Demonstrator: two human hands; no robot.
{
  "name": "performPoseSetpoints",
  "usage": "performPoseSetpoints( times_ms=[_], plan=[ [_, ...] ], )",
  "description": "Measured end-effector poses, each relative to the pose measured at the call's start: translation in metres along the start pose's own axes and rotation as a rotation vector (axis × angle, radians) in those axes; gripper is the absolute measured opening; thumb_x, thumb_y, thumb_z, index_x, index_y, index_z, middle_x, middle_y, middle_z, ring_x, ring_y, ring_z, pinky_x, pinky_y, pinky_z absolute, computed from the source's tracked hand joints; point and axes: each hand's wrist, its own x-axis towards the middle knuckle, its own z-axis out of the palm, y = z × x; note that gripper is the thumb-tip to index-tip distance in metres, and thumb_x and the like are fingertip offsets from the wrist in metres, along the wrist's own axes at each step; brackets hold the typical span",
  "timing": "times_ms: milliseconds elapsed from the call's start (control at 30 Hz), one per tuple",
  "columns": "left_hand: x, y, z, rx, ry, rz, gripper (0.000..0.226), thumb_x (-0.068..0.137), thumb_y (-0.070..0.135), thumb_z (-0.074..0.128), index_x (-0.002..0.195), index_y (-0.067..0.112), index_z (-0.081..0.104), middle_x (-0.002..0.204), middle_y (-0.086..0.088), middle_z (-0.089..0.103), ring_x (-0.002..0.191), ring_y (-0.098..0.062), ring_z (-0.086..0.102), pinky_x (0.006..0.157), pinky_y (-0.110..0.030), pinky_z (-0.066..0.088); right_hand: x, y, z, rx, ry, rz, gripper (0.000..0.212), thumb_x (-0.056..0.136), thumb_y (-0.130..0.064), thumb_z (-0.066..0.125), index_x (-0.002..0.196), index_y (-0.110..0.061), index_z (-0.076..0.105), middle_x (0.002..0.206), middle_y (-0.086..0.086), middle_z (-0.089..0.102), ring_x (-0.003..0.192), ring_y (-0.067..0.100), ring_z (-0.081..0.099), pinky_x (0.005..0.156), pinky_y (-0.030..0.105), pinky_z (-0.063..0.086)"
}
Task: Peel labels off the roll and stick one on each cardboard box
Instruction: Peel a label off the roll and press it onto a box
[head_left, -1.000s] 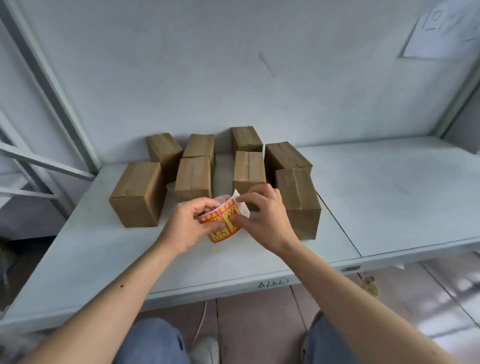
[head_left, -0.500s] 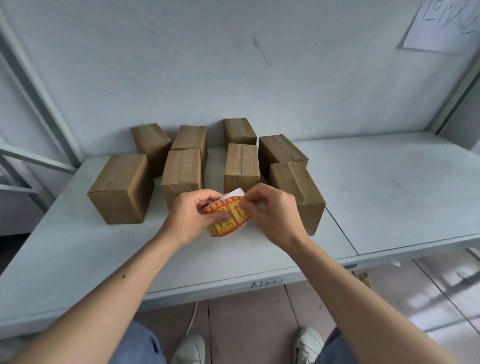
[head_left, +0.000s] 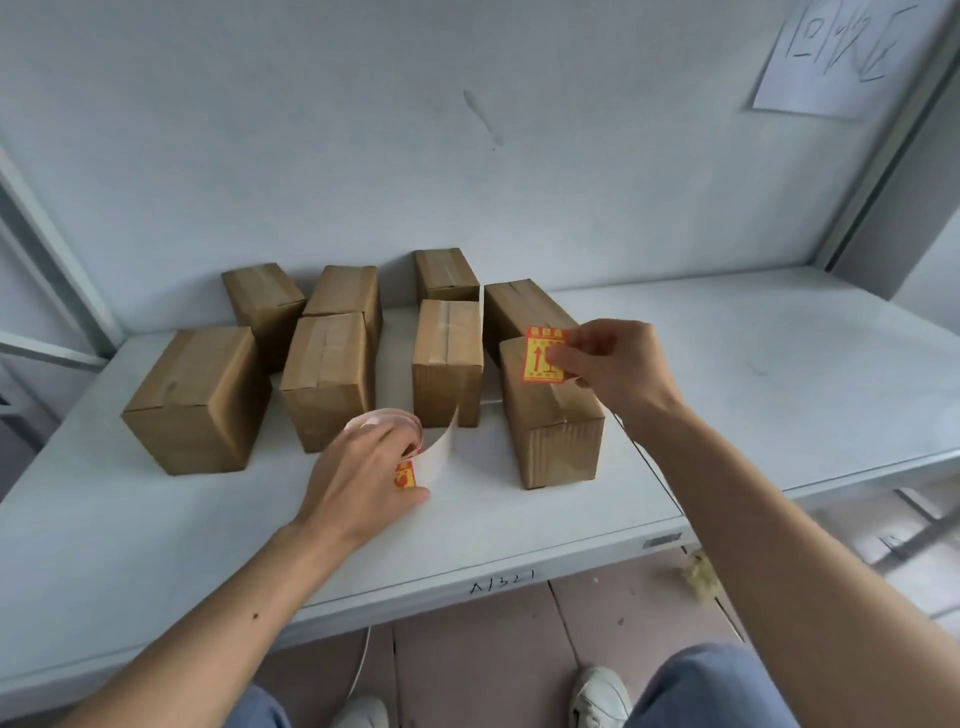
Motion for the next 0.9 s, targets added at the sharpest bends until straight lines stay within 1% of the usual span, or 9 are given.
performPoseSetpoints(
  times_ms=[67, 133, 200, 300, 400, 467, 533, 700, 900],
  plan=[
    [0.006, 0.008, -0.008, -0.066, 0.026, -0.069, 0.058, 0.057, 0.05, 0.084, 0.102, 0.023, 0.058, 0.108, 0.007, 0.06, 0.099, -0.014, 0.053, 0.082, -0.027, 0.042, 0.009, 0.004, -0.006, -0.005, -0.022, 0.046, 0.019, 0.071, -0.01, 0.084, 0.079, -0.019, 0.07, 0.07, 0.003, 0.074, 0.06, 0.014, 0.069, 0.061, 0.032, 0.051],
    [0.017, 0.018, -0.018, -0.093, 0.061, -0.081, 0.073, 0.053, 0.066, 0.078, 0.109, 0.023, 0.057, 0.109, 0.007, 0.057, 0.101, -0.014, 0.051, 0.086, -0.029, 0.039, 0.018, 0.007, -0.008, -0.046, -0.027, 0.072, 0.027, 0.067, -0.011, 0.086, 0.088, -0.017, 0.069, 0.074, 0.006, 0.074, 0.058, 0.012, 0.067, 0.057, 0.027, 0.047],
    [0.032, 0.026, -0.024, -0.146, 0.058, -0.065, 0.083, 0.055, 0.075, 0.069, 0.117, 0.022, 0.055, 0.115, 0.007, 0.056, 0.107, -0.013, 0.051, 0.088, -0.03, 0.041, 0.026, 0.008, -0.008, -0.129, -0.021, 0.091, 0.028, 0.065, -0.014, 0.087, 0.087, -0.015, 0.069, 0.073, 0.003, 0.073, 0.059, 0.011, 0.065, 0.056, 0.026, 0.047],
    [0.057, 0.043, -0.021, -0.336, -0.061, -0.062, 0.088, 0.063, 0.072, 0.067, 0.134, 0.024, 0.045, 0.134, 0.008, 0.047, 0.122, -0.009, 0.043, 0.098, -0.029, 0.04, 0.037, 0.009, -0.008, -0.185, -0.021, 0.101, 0.018, 0.067, -0.013, 0.084, 0.081, -0.012, 0.073, 0.071, 0.001, 0.07, 0.061, 0.015, 0.062, 0.054, 0.029, 0.049],
    [0.08, 0.058, -0.011, -0.408, -0.23, -0.05, 0.1, 0.068, 0.071, 0.064, 0.147, 0.024, 0.026, 0.154, 0.009, 0.026, 0.139, -0.009, 0.026, 0.112, -0.033, 0.028, 0.044, 0.012, -0.006, -0.208, -0.006, 0.134, 0.019, 0.067, -0.016, 0.085, 0.08, -0.012, 0.072, 0.078, 0.005, 0.071, 0.062, 0.017, 0.063, 0.046, 0.027, 0.048],
    [0.093, 0.062, -0.004, -0.392, -0.324, -0.062, 0.113, 0.062, 0.079, 0.06, 0.151, 0.026, 0.015, 0.159, 0.013, 0.012, 0.144, -0.01, 0.014, 0.116, -0.039, 0.024, 0.049, 0.015, -0.003, -0.206, 0.009, 0.158, 0.02, 0.066, -0.018, 0.086, 0.078, -0.013, 0.071, 0.083, 0.007, 0.071, 0.069, 0.02, 0.067, 0.054, 0.032, 0.056],
    [0.098, 0.063, 0.0, -0.339, -0.376, -0.066, 0.122, 0.056, 0.086, 0.056, 0.152, 0.026, 0.01, 0.159, 0.015, 0.005, 0.146, -0.01, 0.009, 0.117, -0.043, 0.024, 0.05, 0.018, 0.001, -0.203, 0.014, 0.177, 0.022, 0.065, -0.019, 0.088, 0.078, -0.013, 0.071, 0.088, 0.008, 0.07, 0.075, 0.02, 0.068, 0.062, 0.034, 0.059],
    [0.103, 0.066, 0.004, -0.175, -0.318, 0.042, 0.114, 0.062, 0.086, 0.049, 0.149, 0.018, 0.023, 0.158, 0.007, 0.018, 0.143, -0.01, 0.011, 0.115, -0.032, 0.015, 0.054, 0.025, 0.001, -0.19, 0.018, 0.187, 0.023, 0.063, -0.017, 0.089, 0.077, -0.013, 0.071, 0.092, 0.008, 0.071, 0.081, 0.019, 0.07, 0.072, 0.036, 0.061],
    [0.102, 0.064, 0.006, -0.097, -0.306, 0.069, 0.113, 0.062, 0.089, 0.04, 0.149, 0.019, 0.023, 0.158, 0.006, 0.019, 0.144, -0.012, 0.011, 0.117, -0.035, 0.015, 0.052, 0.019, 0.0, -0.262, -0.013, 0.144, 0.021, 0.064, -0.017, 0.087, 0.076, -0.015, 0.071, 0.088, 0.006, 0.072, 0.078, 0.018, 0.068, 0.06, 0.027, 0.055]
  ],
)
